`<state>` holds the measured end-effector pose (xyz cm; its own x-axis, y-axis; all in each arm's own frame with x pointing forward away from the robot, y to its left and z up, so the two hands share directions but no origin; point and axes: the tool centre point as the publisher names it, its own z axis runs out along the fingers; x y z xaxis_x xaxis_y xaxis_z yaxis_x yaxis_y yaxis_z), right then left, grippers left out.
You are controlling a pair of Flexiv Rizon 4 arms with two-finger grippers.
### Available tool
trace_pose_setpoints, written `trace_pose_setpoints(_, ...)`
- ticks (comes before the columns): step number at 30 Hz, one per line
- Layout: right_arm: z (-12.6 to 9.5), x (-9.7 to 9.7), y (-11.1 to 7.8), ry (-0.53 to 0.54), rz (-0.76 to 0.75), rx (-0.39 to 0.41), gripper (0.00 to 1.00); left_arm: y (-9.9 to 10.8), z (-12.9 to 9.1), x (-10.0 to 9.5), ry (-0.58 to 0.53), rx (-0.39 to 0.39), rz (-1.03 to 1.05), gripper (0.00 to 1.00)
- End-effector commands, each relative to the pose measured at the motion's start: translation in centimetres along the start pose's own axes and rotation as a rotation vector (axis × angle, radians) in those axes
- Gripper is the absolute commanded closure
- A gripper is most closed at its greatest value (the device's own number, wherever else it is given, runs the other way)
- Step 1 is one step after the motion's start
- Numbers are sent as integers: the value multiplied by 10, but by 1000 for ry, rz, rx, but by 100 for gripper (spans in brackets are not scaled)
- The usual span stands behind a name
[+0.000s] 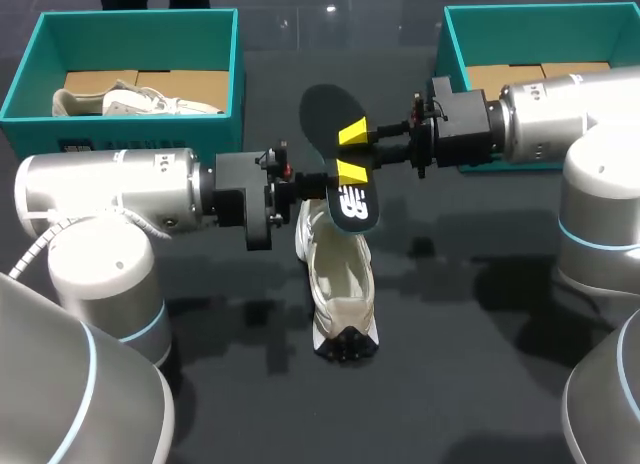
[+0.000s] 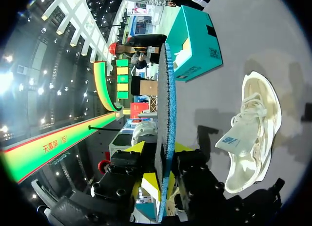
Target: Take the shoe out of the shoebox, open the shoe tongue, remove and reinsert the insole, then place the shoe into the shoebox
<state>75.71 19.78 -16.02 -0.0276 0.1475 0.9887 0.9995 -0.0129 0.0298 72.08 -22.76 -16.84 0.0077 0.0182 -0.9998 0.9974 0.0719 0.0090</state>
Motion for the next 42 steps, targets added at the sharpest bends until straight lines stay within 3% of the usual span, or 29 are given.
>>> trace_pose_setpoints(1, 4, -1, 0, 2, -1, 0, 88, -1, -5, -1, 0, 1, 1, 100)
trace_pose_setpoints(4, 6, 0, 1, 1, -1, 7, 100, -1, -6, -1, 0, 2, 2, 100)
trace_pose_setpoints(11, 10, 2, 1, 4, -1, 19, 100, -5, -10, -4, 15, 16, 6, 100)
trace_pose_setpoints(13, 10, 1, 1, 8, 2, 19, 100, -5, -17, -6, 28, 22, -2, 0)
trace_pose_setpoints(20, 7, -6, -4, 25, 25, -2, 100, 10, -74, -25, 149, 8, -59, 0)
trace_pose_setpoints(23, 7, -10, -6, 30, 36, -8, 100, 22, -96, -33, 342, 51, 105, 0)
trace_pose_setpoints(36, 7, -14, -9, 25, 56, -13, 100, 22, -96, -33, 342, 51, 105, 0)
trace_pose_setpoints(38, 7, -14, -9, 25, 56, -13, 100, 31, -91, -41, 371, 66, 60, 0)
trace_pose_setpoints(40, 7, -14, -9, 25, 56, -13, 100, 44, -87, -53, 520, 54, 24, 0)
trace_pose_setpoints(41, 7, -14, -9, 25, 56, -13, 100, 53, -84, -59, 577, 107, -18, 0)
trace_pose_setpoints(42, 7, -14, -9, 25, 56, -13, 100, 64, -79, -67, 712, 159, -64, 0)
